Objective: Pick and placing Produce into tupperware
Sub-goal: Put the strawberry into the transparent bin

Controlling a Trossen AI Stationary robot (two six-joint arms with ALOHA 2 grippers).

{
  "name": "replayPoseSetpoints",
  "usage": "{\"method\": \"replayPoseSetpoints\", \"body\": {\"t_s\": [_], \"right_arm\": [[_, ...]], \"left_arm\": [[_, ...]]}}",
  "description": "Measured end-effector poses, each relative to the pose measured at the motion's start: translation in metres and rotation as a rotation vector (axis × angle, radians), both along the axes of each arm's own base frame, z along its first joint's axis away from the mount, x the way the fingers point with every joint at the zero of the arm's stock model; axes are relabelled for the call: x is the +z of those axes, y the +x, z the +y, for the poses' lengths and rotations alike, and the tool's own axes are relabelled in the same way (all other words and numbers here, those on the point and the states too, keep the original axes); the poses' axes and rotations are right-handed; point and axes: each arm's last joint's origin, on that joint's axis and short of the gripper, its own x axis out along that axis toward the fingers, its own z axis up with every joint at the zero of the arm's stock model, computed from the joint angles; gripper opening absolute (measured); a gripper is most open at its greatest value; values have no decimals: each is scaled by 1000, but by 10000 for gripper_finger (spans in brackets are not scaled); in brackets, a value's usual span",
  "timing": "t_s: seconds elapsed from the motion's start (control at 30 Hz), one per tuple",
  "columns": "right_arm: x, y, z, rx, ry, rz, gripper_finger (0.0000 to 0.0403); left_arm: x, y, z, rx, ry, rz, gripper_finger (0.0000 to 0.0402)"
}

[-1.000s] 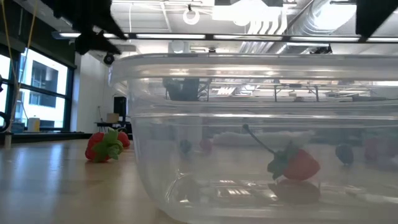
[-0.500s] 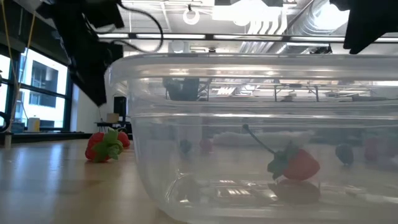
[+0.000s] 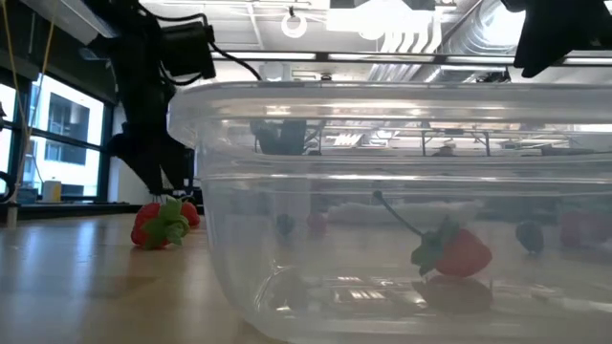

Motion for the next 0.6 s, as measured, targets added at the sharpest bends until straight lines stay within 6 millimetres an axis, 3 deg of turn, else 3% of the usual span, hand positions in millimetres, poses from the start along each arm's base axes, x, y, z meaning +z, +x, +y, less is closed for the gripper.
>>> {"method": "replayPoseSetpoints", "body": {"t_s": [0.2,0.4,0.6], "right_arm": [[0,0,0,7,-5,3,74],[0,0,0,6,-4,3,74],[0,0,0,3,0,3,74]], "left_arm": [[-4,-7,11,83,-41,-6,248],[-23,-13,13,100,-101,-92,248],[-25,-12,13,108,-93,-132,248]]}}
